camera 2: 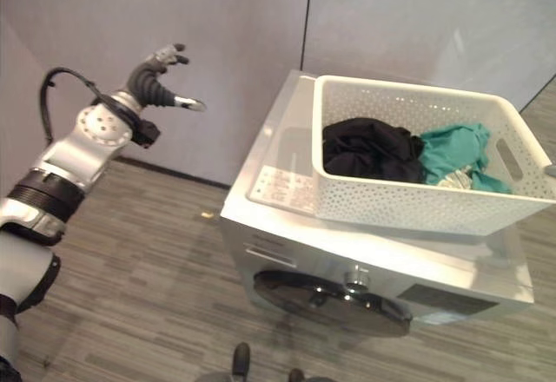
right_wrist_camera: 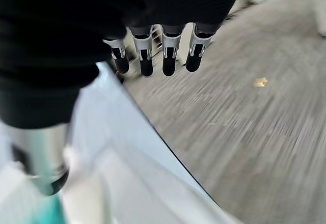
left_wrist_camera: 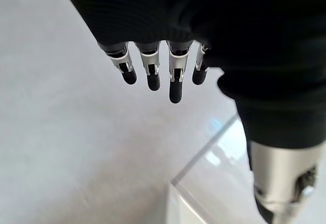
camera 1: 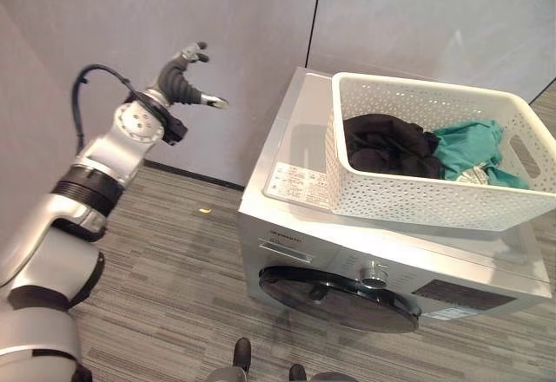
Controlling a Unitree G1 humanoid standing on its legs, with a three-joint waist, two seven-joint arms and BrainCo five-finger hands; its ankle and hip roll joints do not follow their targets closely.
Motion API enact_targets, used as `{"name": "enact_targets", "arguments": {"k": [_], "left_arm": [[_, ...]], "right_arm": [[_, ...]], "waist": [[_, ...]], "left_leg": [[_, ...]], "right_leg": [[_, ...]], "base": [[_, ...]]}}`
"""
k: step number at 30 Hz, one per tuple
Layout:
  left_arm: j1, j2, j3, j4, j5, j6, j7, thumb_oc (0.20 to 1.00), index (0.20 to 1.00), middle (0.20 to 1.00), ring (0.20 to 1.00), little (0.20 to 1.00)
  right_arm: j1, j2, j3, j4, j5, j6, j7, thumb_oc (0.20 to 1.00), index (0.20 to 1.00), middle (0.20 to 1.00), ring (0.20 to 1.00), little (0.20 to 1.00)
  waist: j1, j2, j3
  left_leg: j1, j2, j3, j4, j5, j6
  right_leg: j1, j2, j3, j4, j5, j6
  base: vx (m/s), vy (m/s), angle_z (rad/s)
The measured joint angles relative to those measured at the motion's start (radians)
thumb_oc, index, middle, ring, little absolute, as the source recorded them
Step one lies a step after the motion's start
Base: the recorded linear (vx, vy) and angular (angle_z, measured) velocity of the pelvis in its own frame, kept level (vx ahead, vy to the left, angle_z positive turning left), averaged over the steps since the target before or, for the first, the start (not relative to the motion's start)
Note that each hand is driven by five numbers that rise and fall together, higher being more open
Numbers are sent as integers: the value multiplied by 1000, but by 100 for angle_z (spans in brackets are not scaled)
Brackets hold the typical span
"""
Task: Grab the laundry basket,head to the washer,open it,put in the laundry and shut it.
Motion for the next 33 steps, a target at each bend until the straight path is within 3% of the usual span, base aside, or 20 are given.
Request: {"name": "enact_targets", "arguments": {"k": [2, 4, 5, 6, 9, 14, 18, 19, 20, 24, 25, 26, 27, 30, 33], "left_arm": [[79, 23, 143, -92, -26, -12, 32, 1000, 1000, 1000, 1000, 1000], [111, 47, 178, -125, -27, -25, 53, 1000, 1000, 1000, 1000, 1000], [280, 103, 330, -255, -25, -47, 56, 1000, 1000, 1000, 1000, 1000], [344, 124, 370, -276, -23, -53, 57, 1000, 1000, 1000, 1000, 1000], [514, 175, 452, -248, -15, -46, 55, 1000, 1000, 1000, 1000, 1000], [741, 163, 588, -246, -13, -41, 55, 1000, 1000, 1000, 1000, 1000], [1089, 30, 921, -345, -13, -46, 66, 1000, 1000, 1000, 1000, 1000], [1133, 19, 943, -343, -13, -42, 79, 1000, 1000, 1000, 1000, 1000], [1258, -47, 1054, -385, -13, -50, 80, 1000, 1000, 1000, 1000, 1000], [1479, -222, 1224, -353, -14, -45, 88, 1000, 1000, 1000, 1000, 1000], [1513, -239, 1215, -308, -13, -34, 91, 1000, 1000, 1000, 1000, 1000], [1574, -315, 1249, -255, -1, -60, 71, 1000, 1000, 1000, 1000, 1000], [1591, -354, 1251, -174, 10, -53, 70, 1000, 1000, 1000, 1000, 1000], [1607, -371, 1158, 44, 27, -28, 45, 1000, 1000, 1000, 1000, 1000], [1530, -370, 1082, 152, 49, -40, 36, 1000, 1000, 1000, 1000, 1000]], "right_arm": [[58, 0, -114, 31, 32, -10, -21, 1000, 1000, 1000, 1000, 1000], [113, 1, -152, 49, 44, -9, -39, 1000, 1000, 1000, 1000, 1000], [245, 17, -242, -3, 46, -28, -41, 1000, 1000, 1000, 1000, 1000], [292, 25, -269, -7, 45, -28, -40, 1000, 1000, 1000, 1000, 1000], [340, 69, -277, -16, 42, -21, -36, 1000, 1000, 1000, 1000, 1000], [347, 136, -268, -85, 43, -29, -34, 1000, 1000, 1000, 1000, 1000], [517, 212, -415, -281, 44, -63, -51, 1000, 1000, 1000, 1000, 1000], [569, 220, -439, -301, 43, -62, -51, 1000, 1000, 1000, 1000, 1000], [695, 274, -570, -426, 43, -69, -56, 1000, 1000, 1000, 1000, 1000], [951, 391, -815, -558, 44, -98, -63, 1000, 1000, 1000, 1000, 1000], [1000, 395, -824, -532, 43, -91, -67, 1000, 1000, 1000, 1000, 1000], [1108, 485, -943, -584, 43, -98, -57, 1000, 1000, 1000, 1000, 1000], [1150, 497, -981, -579, 43, -92, -59, 1000, 1000, 1000, 1000, 1000], [1217, 490, -1085, -551, 47, -86, -78, 1000, 1000, 1000, 1000, 1000], [1205, 470, -1091, -564, 65, -101, -94, 1000, 1000, 1000, 1000, 1000]], "waist": [[-1, -7, 4], [2, -13, 4], [3, -16, 5], [3, -16, 5], [19, -13, 5], [62, -13, 5], [77, -11, 6], [83, -11, 6], [90, -9, 7], [103, 0, 4], [103, 1, 4], [107, 1, -1], [100, 4, -2], [76, 0, -17], [54, -30, -26]], "left_leg": [[0, 0, -1, 0, 0, -1], [0, 1, -4, 1, 1, -1], [0, 0, 0, 0, 1, -2], [1, 0, -1, -1, 0, -1], [0, 2, -1, 2, 0, -2], [-3, 2, -5, 0, -5, -1], [0, -2, -6, -2, -7, 1], [0, -3, -6, -2, -7, 1], [-2, -3, -5, -2, -8, 2], [7, -6, -4, -2, -17, 6], [9, -5, -3, 3, -20, 4], [-1, -6, -2, 12, -33, -5], [-2, -5, 0, 13, -34, -5], [-23, 8, 7, 17, -40, -13], [-79, 44, 87, 64, -78, -51]], "right_leg": [[1, 0, -1, 0, 0, 0], [2, 2, -4, 0, -1, -1], [1, 1, -3, 0, -4, -7], [1, 1, -4, 0, -4, -7], [3, 2, -6, -1, -5, -9], [3, 3, -16, -1, -6, -12], [5, 0, -18, -7, -10, -14], [7, 0, -20, -4, -10, -14], [3, -1, -21, -1, -12, -14], [12, -5, -21, -3, -18, -13], [12, -3, -22, 0, -20, -11], [10, -4, -20, -3, -29, -14], [9, -4, -15, -6, -31, -16], [-7, 5, -22, -2, -29, -25], [-49, 14, -36, -1, -8, -57]], "base": [[-11, -5, 2], [-13, -7, 2], [-29, -9, -5], [-23, -4, -3], [-22, 1, 1], [-4, -6, 5], [1, -21, 3], [-13, -47, 3], [3, -44, 2], [-16, -37, -1], [-114, -115, -3], [-70, -69, -3], [-88, -63, -4], [-162, -38, 1], [-236, -18, 7]]}}
